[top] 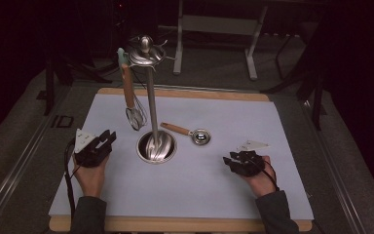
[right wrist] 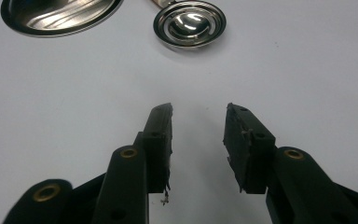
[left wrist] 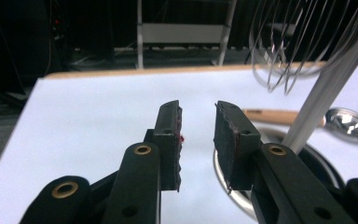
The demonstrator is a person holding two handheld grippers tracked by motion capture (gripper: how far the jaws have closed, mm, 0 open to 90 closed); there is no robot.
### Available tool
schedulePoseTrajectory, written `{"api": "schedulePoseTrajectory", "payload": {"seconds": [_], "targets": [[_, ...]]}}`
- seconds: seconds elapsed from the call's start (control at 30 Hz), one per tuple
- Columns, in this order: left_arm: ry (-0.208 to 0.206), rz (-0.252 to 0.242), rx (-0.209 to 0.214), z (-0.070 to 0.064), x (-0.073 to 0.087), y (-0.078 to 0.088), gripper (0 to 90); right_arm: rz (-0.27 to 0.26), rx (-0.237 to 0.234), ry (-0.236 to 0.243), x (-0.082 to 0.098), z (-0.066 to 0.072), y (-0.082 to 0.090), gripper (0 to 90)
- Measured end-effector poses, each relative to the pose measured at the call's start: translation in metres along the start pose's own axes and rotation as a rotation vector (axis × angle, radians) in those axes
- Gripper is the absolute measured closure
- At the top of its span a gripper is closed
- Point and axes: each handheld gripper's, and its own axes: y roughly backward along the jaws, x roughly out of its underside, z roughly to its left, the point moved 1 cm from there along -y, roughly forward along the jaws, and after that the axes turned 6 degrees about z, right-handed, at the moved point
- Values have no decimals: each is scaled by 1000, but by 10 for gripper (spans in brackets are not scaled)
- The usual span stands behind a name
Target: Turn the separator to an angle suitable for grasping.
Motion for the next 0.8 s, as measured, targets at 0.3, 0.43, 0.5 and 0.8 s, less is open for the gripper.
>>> {"api": "schedulePoseTrajectory", "payload": {"seconds": [0.3,0.43,0.5,0.8], "targets": [[16,69,6,-2,24,-15,710,-2,-1,6,-2,3,-1,618],[30,92,14,-1,30,-20,702,-5,1,4,-2,4,-1,609],[35,112,21,0,33,-23,697,-4,-2,2,-2,5,-2,600],[39,152,19,0,41,-30,692,-5,2,14,-5,11,-9,578]]}}
